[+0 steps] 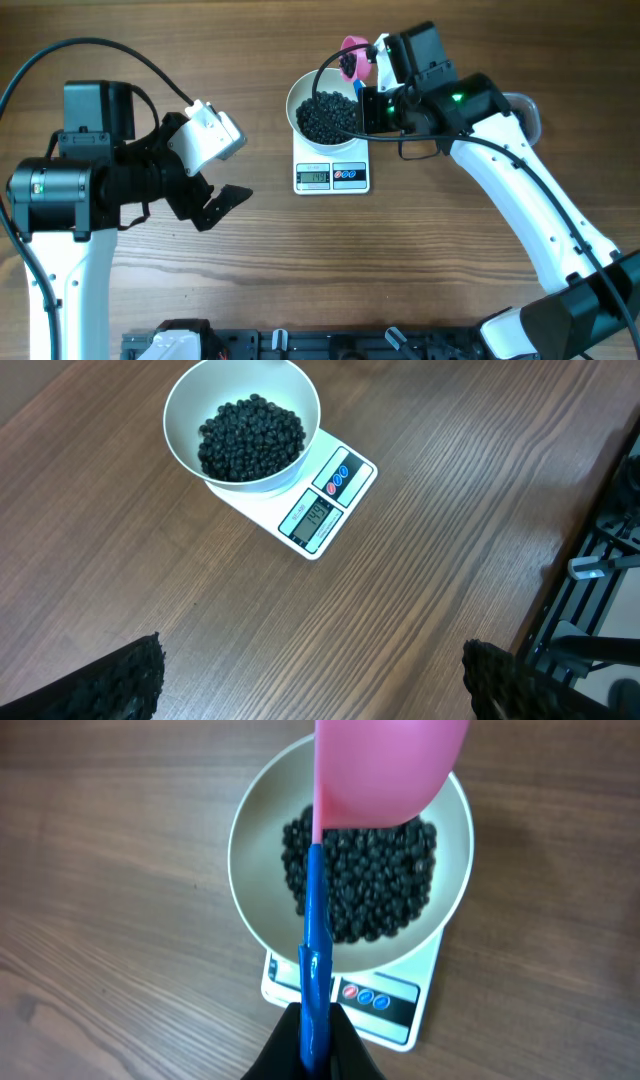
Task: Scoop item into bowl and weigh 150g on scale
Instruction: 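Tilt the scoop slowly with the right gripper, trickling beans into the bowl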
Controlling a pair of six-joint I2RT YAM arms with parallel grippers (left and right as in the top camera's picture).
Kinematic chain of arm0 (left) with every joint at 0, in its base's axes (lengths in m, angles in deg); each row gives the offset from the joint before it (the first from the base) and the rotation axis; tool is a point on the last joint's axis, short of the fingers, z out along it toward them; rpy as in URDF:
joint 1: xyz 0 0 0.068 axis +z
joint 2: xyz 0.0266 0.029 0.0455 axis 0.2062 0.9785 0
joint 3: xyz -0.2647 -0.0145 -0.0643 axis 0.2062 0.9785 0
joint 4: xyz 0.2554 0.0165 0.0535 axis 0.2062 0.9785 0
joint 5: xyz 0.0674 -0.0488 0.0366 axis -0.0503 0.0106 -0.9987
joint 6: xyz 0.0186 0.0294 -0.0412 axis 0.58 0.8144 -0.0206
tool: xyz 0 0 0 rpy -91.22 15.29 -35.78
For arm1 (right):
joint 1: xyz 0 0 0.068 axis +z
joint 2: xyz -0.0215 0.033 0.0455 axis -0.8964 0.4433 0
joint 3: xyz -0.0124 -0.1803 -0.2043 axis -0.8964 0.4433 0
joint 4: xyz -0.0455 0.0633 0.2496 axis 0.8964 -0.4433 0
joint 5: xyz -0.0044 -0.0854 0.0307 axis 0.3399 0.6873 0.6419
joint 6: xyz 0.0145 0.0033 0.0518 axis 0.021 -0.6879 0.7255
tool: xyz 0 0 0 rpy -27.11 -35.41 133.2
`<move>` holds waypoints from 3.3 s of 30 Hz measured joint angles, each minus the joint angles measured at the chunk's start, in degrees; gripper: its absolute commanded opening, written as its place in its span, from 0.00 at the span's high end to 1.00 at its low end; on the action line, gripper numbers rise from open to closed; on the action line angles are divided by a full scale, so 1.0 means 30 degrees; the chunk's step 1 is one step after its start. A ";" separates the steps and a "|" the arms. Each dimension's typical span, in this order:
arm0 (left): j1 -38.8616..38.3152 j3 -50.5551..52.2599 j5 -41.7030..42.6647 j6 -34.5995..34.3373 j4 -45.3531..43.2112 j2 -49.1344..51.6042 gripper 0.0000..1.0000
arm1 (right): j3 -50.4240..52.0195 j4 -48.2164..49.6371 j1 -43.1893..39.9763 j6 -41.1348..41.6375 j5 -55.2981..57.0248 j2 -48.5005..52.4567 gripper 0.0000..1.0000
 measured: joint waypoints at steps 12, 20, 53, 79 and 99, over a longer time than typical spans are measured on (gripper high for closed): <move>0.0000 0.0000 0.0000 0.0000 0.0000 0.0000 0.00 | 0.0000 -0.0073 0.0000 0.0007 0.0000 0.0000 0.96; 0.0000 0.0000 0.0000 0.0000 0.0000 0.0000 0.00 | 0.0000 -0.0073 0.0000 0.0007 0.0000 0.0000 0.96; 0.0000 0.0000 0.0000 0.0000 0.0000 0.0000 0.00 | 0.0000 0.0284 0.0036 -0.0889 -0.0714 0.0029 0.96; 0.0000 0.0000 0.0000 0.0000 0.0000 0.0000 0.00 | 0.0000 0.0284 0.0036 -0.0576 -0.0809 0.0029 0.96; 0.0000 0.0000 0.0000 0.0000 0.0000 0.0000 0.00 | 0.0000 0.1224 -0.0612 0.0087 -0.1282 0.0029 0.96</move>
